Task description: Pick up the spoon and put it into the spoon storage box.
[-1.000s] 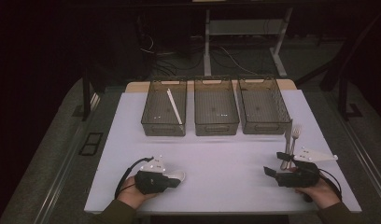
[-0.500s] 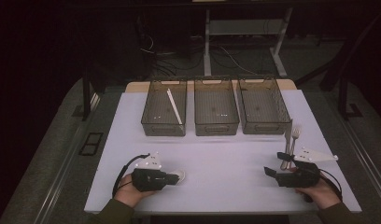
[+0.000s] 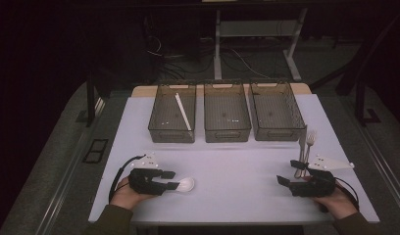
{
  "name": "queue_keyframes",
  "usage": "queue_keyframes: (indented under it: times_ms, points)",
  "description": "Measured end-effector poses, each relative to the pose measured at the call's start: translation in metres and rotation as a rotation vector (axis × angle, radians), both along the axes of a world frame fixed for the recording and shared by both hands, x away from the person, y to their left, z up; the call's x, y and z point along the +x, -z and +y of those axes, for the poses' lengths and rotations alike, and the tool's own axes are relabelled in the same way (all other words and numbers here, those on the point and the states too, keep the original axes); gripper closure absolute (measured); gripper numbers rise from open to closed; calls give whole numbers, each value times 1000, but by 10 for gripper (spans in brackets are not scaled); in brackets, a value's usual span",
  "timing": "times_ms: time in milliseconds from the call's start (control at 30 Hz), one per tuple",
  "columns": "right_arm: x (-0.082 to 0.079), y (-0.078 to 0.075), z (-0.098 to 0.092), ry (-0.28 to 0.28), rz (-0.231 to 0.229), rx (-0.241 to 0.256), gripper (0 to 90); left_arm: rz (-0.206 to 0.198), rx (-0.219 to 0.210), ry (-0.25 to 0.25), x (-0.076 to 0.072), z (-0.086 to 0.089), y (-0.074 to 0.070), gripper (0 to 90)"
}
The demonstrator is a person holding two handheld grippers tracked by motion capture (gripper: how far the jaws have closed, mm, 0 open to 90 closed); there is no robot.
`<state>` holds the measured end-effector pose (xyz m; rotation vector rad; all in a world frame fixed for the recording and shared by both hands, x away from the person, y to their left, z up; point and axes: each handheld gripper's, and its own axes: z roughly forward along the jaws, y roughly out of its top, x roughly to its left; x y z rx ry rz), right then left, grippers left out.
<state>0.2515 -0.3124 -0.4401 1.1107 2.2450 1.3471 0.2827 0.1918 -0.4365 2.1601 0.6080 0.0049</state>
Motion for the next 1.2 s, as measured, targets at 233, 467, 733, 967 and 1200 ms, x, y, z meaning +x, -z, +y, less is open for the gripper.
queue_keyframes:
  times_ms: [233,467,733,967,1200]
  points:
    - [0,0,-1,6,-3,1,181,15,67,34,2,-8,8,521]
    - [-2,0,-2,8,-5,-4,182,14,89,57,1,-13,11,545]
    - [-2,-1,-2,12,-1,-3,182,-31,123,62,-3,-16,10,600]
    - [-2,-1,-3,11,-5,-2,182,-53,145,64,-6,-17,10,630]
    - [-2,-1,-3,11,-4,-3,182,-49,149,80,-8,-16,8,718]
